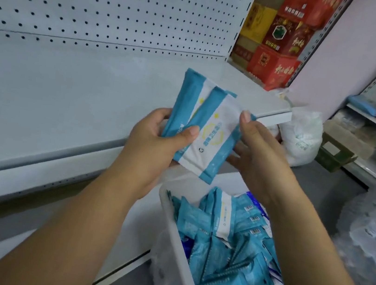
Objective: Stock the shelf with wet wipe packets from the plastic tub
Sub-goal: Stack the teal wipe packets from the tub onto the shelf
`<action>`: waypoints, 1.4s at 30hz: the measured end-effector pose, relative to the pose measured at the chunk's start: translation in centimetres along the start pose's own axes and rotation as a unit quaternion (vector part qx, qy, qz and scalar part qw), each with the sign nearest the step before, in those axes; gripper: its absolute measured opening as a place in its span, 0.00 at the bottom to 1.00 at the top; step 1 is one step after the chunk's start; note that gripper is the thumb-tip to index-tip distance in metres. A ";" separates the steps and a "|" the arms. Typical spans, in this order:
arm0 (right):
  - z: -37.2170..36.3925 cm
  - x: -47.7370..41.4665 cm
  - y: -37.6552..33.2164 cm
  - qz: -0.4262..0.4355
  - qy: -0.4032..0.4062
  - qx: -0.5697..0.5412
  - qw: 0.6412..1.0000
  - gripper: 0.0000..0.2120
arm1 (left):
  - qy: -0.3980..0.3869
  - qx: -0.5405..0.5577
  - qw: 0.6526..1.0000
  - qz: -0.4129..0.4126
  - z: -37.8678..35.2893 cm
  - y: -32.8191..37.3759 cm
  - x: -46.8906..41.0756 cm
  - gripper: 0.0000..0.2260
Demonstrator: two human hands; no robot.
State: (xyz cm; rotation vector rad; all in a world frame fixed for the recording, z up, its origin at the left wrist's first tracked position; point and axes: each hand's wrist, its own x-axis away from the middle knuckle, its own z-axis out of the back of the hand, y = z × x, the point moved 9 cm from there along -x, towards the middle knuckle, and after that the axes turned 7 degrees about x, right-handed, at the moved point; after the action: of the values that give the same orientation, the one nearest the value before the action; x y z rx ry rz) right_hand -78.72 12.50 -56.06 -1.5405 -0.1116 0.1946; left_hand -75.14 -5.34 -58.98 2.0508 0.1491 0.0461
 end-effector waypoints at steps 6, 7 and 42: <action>-6.5 -0.2 -3.0 0.074 -0.006 0.016 0.997 0.11 | 0.065 0.038 0.994 -0.077 2.8 6.4 0.7 0.16; -7.6 -0.5 -3.7 0.086 -0.007 0.023 0.996 0.10 | 0.073 0.035 0.993 -0.086 3.5 7.6 0.9 0.16; -45.7 -0.7 -7.3 0.068 -0.349 -0.023 0.934 0.09 | 0.365 0.004 0.897 -0.248 32.9 24.7 13.7 0.15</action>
State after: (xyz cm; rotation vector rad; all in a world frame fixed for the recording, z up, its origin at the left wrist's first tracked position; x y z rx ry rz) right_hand -70.20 -32.62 -50.07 -1.4640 -0.5736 0.8539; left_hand -56.24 -43.89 -52.88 1.8507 1.1326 0.4981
